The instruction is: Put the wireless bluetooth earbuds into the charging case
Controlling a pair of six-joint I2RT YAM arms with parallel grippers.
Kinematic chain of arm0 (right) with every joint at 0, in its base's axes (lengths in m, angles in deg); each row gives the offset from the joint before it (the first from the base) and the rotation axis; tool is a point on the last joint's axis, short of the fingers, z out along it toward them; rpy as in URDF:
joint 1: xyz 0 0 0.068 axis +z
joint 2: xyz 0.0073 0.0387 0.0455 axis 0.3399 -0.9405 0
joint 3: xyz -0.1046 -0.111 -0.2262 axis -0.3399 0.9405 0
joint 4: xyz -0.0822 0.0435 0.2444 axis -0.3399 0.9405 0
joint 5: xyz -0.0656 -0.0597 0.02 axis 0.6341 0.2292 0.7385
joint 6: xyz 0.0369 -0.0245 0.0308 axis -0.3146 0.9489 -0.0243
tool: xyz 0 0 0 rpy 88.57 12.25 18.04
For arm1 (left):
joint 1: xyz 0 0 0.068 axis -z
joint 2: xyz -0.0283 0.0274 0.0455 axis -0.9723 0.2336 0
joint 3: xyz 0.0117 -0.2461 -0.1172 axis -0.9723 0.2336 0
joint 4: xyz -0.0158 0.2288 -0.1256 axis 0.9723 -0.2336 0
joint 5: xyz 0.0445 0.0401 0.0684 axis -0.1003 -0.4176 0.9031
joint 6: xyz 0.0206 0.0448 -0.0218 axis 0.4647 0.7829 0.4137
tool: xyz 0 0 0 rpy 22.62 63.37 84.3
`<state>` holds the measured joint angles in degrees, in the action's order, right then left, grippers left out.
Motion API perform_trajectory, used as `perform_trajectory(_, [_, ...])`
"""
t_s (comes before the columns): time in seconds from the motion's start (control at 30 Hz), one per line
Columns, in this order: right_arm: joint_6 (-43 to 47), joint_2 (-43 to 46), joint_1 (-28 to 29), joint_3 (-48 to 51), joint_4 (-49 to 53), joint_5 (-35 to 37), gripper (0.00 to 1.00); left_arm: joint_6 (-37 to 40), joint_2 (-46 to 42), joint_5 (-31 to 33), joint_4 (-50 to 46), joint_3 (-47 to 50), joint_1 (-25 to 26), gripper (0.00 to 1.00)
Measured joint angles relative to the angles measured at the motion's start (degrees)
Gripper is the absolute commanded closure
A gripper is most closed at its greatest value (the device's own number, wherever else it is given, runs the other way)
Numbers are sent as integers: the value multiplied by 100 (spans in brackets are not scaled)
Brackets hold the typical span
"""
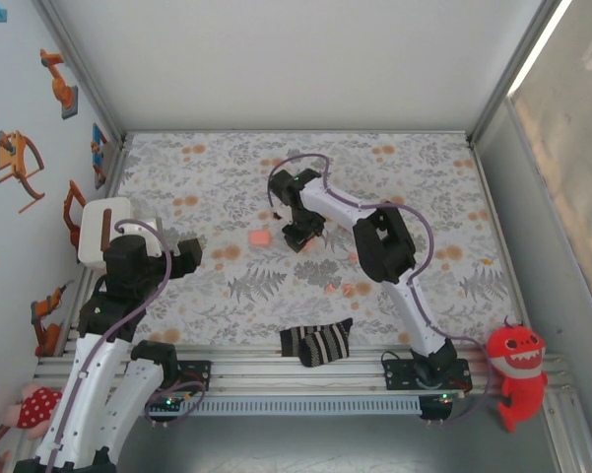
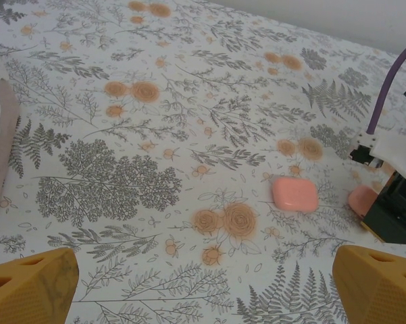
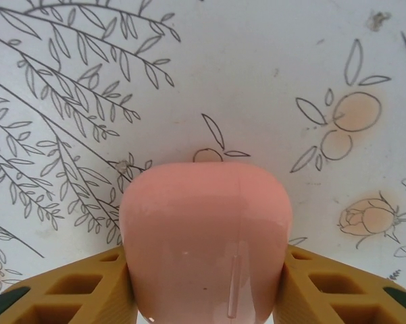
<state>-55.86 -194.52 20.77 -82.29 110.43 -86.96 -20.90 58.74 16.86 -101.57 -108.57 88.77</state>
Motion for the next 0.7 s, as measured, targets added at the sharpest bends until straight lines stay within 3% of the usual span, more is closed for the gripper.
perform_trajectory(0.3, [87,695,0,649,-551,168,54,-94,2,-168,50,20,0,4])
perform_trajectory(0.53, [304,2052,0,1663,-1309,210,55,-293,190,-474,87,4,0,3])
perform_trajectory(0.7, [671,3254,9,2599,-2105,122,56,-518,863,-1119,111,-315,-35,3])
